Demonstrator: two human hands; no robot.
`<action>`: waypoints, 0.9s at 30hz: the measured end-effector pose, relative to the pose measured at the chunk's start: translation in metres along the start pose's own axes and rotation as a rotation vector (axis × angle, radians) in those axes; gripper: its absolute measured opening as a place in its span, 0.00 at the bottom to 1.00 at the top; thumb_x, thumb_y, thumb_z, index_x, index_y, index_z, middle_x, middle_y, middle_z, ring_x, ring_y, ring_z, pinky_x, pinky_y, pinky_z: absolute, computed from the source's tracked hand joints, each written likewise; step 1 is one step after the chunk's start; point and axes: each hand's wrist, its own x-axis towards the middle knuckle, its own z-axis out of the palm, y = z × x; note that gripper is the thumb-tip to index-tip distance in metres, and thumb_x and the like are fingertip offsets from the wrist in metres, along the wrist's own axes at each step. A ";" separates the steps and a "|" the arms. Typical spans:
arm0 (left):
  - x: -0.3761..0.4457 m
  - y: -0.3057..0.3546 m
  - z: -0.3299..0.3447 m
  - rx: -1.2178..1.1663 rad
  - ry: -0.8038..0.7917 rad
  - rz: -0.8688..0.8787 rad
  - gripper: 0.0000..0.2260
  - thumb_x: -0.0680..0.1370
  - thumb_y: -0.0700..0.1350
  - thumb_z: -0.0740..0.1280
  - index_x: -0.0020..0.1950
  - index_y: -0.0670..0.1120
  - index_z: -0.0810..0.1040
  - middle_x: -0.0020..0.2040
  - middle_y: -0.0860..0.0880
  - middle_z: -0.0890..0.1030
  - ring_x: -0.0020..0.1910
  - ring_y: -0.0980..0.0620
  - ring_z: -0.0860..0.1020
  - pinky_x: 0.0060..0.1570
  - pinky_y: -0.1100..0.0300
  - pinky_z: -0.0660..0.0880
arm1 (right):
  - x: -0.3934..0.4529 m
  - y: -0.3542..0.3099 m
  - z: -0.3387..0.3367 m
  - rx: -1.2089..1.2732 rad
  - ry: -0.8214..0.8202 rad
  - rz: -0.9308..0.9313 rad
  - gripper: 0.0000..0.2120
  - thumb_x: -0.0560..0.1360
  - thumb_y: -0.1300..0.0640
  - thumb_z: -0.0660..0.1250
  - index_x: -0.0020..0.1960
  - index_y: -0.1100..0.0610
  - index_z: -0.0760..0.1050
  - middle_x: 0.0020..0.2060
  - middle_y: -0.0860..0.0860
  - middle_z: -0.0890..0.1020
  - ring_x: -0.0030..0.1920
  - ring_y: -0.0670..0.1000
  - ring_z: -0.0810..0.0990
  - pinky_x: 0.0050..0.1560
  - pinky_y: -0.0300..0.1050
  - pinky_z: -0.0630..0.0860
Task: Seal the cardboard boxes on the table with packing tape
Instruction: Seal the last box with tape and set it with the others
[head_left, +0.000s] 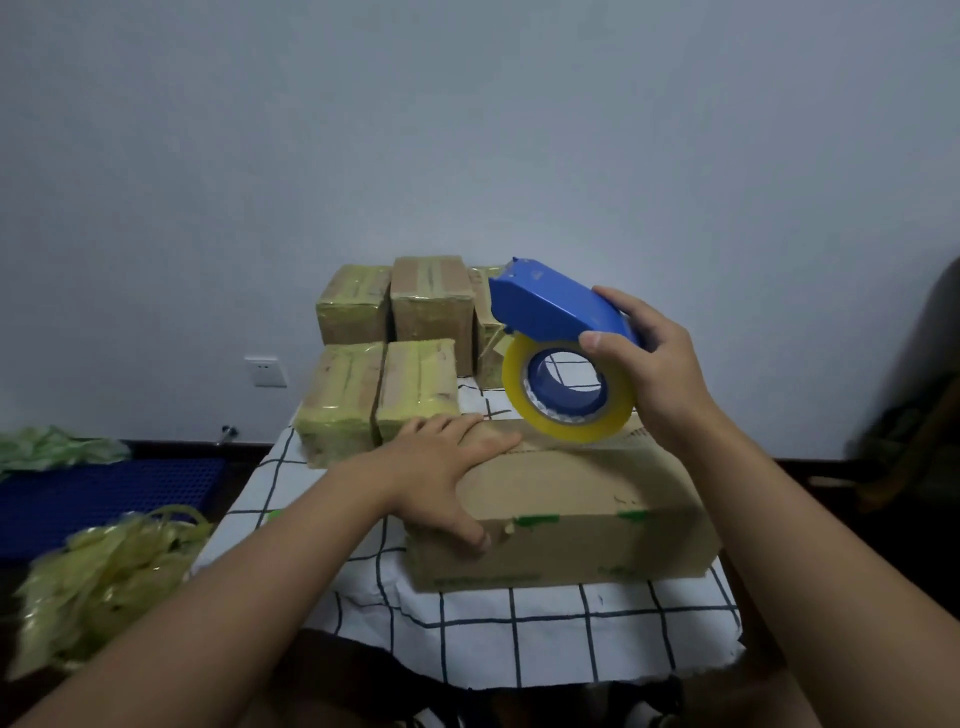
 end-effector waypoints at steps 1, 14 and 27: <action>-0.001 0.000 0.003 -0.011 -0.005 -0.005 0.51 0.66 0.72 0.68 0.77 0.65 0.37 0.80 0.51 0.39 0.78 0.48 0.40 0.75 0.44 0.42 | -0.001 0.003 0.002 0.007 -0.012 0.005 0.28 0.65 0.47 0.75 0.64 0.47 0.78 0.56 0.45 0.82 0.52 0.45 0.82 0.48 0.39 0.79; 0.005 -0.003 0.031 -0.246 0.282 -0.063 0.32 0.80 0.61 0.51 0.81 0.51 0.51 0.81 0.51 0.51 0.79 0.53 0.49 0.77 0.54 0.44 | -0.010 0.016 0.002 0.034 -0.254 0.002 0.25 0.62 0.46 0.72 0.59 0.39 0.80 0.58 0.43 0.82 0.58 0.49 0.81 0.53 0.44 0.79; -0.008 0.000 -0.022 -1.635 0.495 -0.478 0.21 0.82 0.49 0.54 0.50 0.37 0.82 0.47 0.40 0.85 0.46 0.45 0.85 0.49 0.56 0.78 | -0.008 0.020 0.000 0.044 -0.311 -0.008 0.27 0.62 0.46 0.71 0.61 0.42 0.78 0.56 0.40 0.82 0.55 0.47 0.82 0.49 0.40 0.79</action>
